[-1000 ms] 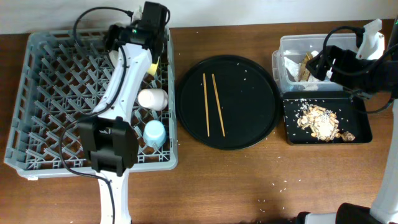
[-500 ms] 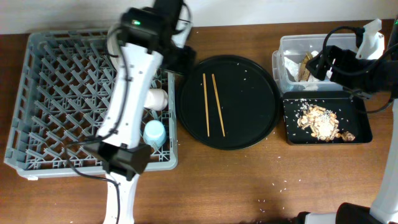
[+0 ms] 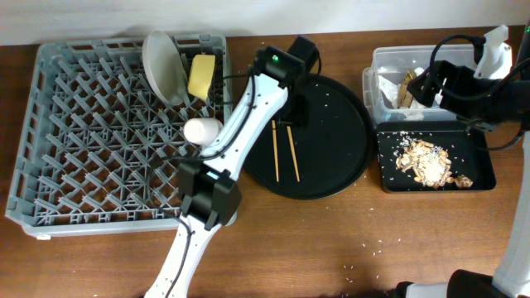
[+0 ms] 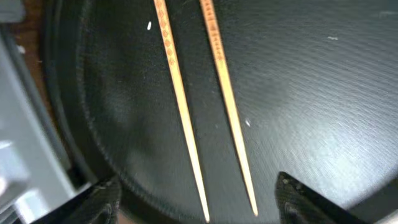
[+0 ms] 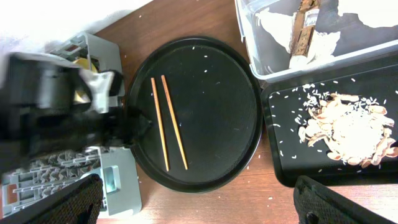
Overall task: Sort waste into correct bins and load items into the dishwasher rack
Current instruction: 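Move the left gripper over the wooden chopsticks on the black tray, then grasp one chopstick with the left gripper and lift it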
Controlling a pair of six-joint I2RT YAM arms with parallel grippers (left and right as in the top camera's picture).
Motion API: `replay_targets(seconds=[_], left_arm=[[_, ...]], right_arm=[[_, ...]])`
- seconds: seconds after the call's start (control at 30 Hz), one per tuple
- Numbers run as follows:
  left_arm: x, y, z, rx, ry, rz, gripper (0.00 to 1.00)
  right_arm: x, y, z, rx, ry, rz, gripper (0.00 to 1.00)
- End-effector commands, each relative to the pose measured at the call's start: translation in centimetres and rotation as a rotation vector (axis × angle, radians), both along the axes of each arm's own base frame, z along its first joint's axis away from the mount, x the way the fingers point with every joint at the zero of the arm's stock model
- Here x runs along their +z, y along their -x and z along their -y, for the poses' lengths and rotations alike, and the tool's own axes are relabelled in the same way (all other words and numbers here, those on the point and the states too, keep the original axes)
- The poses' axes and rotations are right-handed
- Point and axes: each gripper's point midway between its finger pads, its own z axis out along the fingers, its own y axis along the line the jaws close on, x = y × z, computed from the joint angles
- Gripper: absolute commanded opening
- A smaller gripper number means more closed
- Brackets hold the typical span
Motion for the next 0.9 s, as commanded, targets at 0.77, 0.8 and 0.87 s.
replay_targets(seconds=[0.77,0.8,0.87], left_arm=[[-13.6,-0.6,-1.7,0.133,-0.069,-0.181,0.01],[-13.6,-0.6,-1.7,0.133,-0.068,-0.179,0.01],[-13.6,-0.7,-1.7,0.133,-0.067,-0.178,0.01]], right_arm=[[-0.1,0.0,0.2,-0.001,0.012,0.000,0.98],[-0.1,0.0,0.2,-0.001,0.012,0.000,0.98],[-0.1,0.0,0.2,-0.001,0.012,0.000,0.98]])
